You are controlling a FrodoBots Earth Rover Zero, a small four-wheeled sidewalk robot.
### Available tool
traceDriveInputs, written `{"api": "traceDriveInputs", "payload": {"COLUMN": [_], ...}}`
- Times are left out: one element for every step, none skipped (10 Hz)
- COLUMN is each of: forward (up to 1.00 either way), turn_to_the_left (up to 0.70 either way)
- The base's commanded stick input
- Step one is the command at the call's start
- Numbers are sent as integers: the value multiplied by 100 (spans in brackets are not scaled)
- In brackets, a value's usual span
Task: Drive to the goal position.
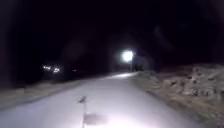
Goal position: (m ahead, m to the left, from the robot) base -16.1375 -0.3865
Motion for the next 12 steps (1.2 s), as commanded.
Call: {"api": "traceDriveInputs", "payload": {"forward": [100,100,100,100,100,100,100,100,100,100,100,100], "turn_to_the_left": [0,0,0,0,0,0,0,0,0,0,0,0]}}
